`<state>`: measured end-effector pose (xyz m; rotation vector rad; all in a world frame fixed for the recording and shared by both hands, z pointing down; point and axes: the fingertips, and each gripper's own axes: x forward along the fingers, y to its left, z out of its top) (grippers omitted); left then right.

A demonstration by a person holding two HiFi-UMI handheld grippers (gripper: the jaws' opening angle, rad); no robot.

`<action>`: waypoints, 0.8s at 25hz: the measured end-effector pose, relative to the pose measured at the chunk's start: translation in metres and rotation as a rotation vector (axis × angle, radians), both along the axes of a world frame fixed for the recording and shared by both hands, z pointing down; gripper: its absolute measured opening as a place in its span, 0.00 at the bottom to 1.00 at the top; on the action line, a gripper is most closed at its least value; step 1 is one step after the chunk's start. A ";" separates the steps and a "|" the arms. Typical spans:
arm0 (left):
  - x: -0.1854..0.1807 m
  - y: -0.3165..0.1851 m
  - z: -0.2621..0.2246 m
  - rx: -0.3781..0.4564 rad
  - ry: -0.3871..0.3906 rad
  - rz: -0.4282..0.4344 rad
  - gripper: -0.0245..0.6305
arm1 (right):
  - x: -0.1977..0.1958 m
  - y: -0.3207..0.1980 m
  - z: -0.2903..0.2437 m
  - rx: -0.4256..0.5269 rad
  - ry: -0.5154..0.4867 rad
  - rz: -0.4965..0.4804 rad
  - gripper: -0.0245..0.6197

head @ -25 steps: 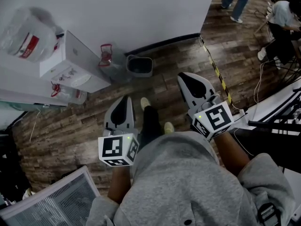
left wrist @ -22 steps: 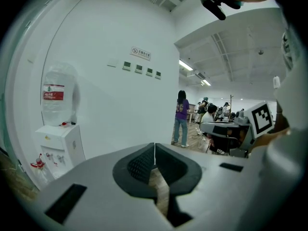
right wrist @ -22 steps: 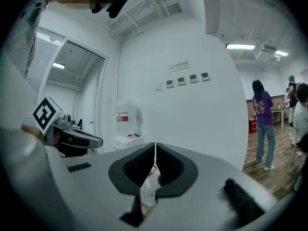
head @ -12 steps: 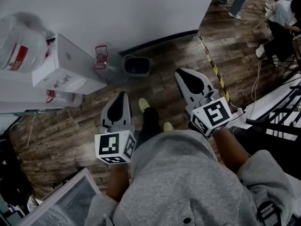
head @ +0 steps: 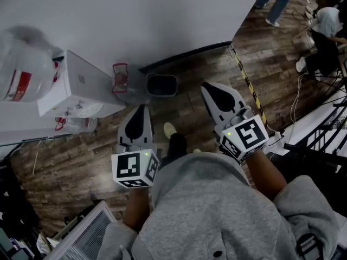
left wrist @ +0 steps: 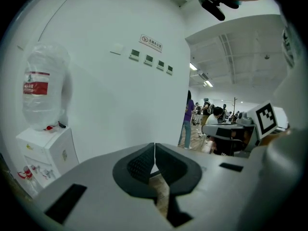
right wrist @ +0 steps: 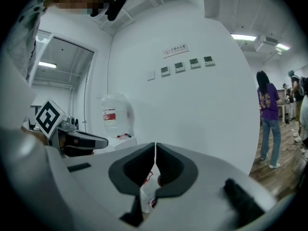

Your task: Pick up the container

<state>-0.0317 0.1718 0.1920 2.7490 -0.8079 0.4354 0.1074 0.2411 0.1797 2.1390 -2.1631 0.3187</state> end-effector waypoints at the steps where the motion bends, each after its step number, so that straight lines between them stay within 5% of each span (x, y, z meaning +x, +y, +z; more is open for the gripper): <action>1: 0.003 -0.007 0.000 -0.003 0.001 0.005 0.07 | 0.002 -0.006 -0.001 -0.002 0.001 0.002 0.08; 20: 0.004 -0.114 0.024 -0.035 -0.037 0.024 0.07 | -0.006 -0.118 0.009 -0.028 -0.023 -0.052 0.08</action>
